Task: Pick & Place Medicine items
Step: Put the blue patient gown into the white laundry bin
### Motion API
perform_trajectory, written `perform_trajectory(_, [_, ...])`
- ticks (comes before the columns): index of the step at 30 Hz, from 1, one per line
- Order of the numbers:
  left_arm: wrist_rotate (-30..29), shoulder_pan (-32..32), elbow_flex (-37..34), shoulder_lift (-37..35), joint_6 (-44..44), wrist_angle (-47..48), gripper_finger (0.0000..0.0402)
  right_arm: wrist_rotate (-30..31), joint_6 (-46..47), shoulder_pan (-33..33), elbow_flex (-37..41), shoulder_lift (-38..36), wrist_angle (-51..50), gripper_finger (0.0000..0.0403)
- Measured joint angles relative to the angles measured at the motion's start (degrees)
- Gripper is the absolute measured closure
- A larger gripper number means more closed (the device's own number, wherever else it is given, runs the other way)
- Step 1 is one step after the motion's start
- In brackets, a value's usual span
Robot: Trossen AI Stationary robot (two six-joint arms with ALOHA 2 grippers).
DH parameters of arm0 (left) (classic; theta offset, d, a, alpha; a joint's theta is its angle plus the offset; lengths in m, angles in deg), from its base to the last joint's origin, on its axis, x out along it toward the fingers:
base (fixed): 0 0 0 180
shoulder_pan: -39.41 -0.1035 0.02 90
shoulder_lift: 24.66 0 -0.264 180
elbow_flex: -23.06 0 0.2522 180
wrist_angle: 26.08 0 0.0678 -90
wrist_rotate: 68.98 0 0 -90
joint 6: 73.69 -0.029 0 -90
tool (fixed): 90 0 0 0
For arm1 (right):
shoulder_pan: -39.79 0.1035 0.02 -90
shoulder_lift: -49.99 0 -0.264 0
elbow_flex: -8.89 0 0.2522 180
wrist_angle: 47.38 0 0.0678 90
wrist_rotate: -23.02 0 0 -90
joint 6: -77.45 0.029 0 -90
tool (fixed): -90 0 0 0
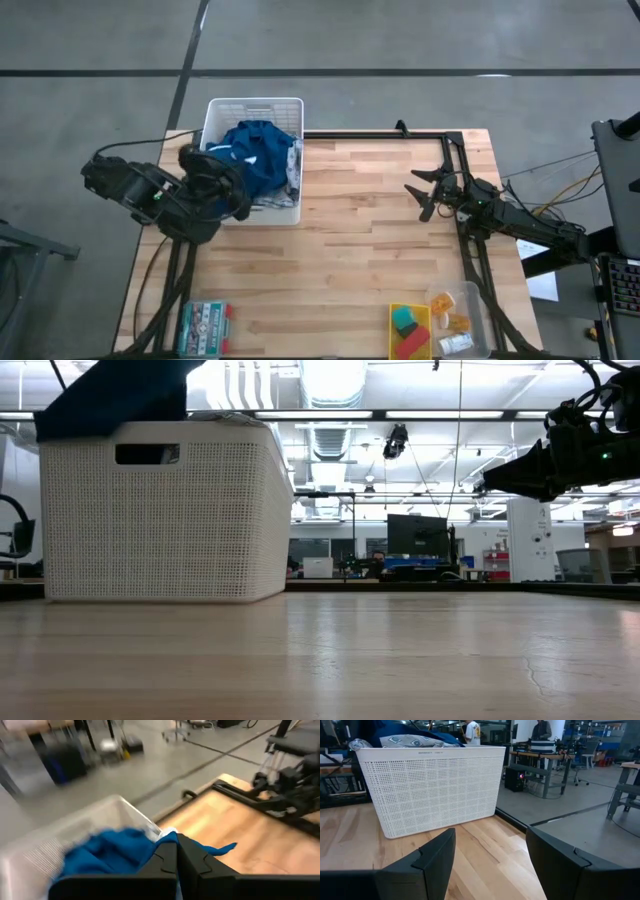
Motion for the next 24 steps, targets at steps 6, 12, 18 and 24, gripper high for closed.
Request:
perform_trajectory(6, [-8.1,-0.6,0.0,-0.1,-14.0,0.0,0.0401,0.0,0.0,0.0,0.0,0.0,0.0,0.0165])
perform_trajectory(12, [-13.1,-3.0,0.0,-0.1,-22.6,0.0,0.0401,0.0,0.0,0.0,0.0,0.0,0.0,0.0165])
perform_trajectory(18, [-14.0,-6.9,0.0,-1.1,-27.4,-0.1,0.0401,0.0,0.0,0.0,0.0,0.0,0.0,0.0165])
perform_trajectory(24, [-13.6,-10.7,0.0,-2.9,-32.1,-0.1,0.0401,0.0,0.0,0.0,0.0,0.0,0.0,0.0165])
